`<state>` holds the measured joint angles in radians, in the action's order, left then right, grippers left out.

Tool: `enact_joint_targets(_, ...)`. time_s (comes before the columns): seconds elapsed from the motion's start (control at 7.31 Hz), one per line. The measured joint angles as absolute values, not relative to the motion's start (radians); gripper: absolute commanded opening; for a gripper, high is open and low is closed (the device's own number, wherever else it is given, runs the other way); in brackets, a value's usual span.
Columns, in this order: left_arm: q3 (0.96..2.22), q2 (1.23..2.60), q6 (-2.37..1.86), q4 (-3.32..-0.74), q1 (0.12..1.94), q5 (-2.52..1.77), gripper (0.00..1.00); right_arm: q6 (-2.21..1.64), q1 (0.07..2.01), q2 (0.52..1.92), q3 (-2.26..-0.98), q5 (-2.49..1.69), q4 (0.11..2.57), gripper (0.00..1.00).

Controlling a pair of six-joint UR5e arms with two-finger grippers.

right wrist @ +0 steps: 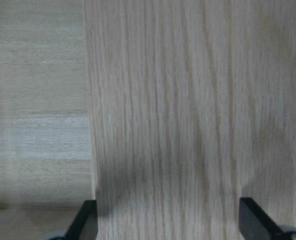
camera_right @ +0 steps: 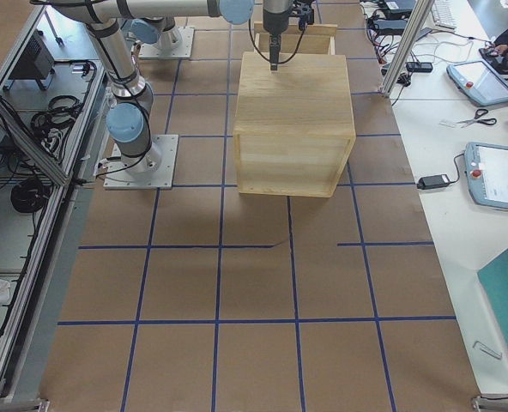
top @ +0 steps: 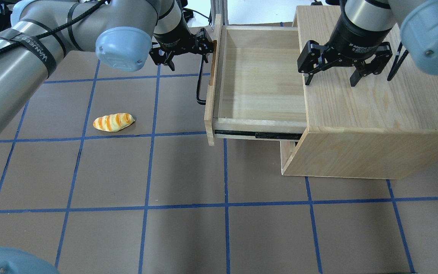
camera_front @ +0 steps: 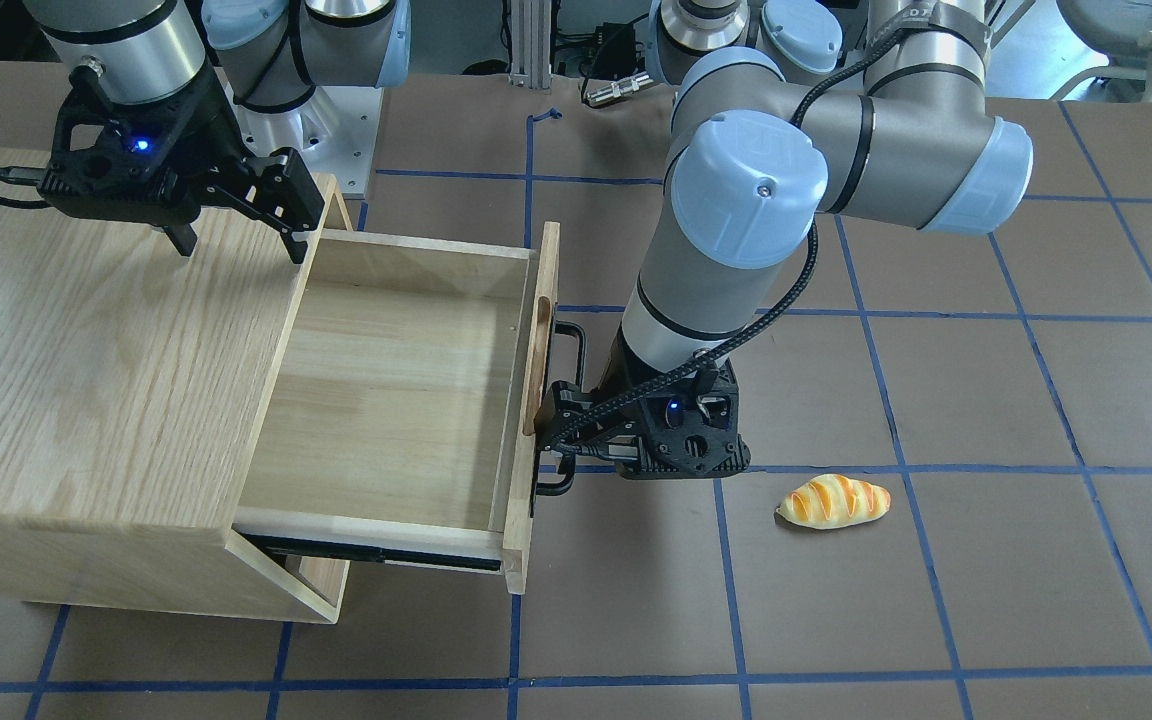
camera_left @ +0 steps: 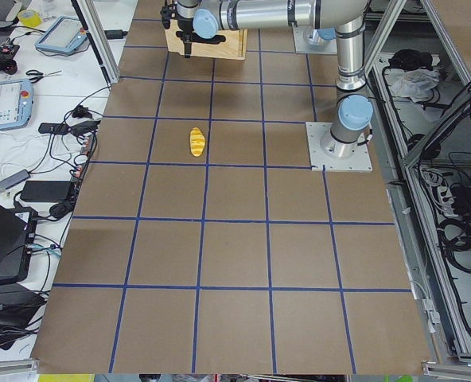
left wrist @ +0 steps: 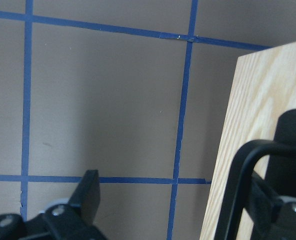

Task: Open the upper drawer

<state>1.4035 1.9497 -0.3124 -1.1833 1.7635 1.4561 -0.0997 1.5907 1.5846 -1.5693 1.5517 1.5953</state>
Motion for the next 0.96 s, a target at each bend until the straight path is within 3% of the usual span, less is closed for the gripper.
enact_joint_targets(0.96,1.378,1.910,-0.326,-1.258,1.755,1.456,1.00,-0.100,1.591,1.585,-1.569,1.551,1.595,1.00)
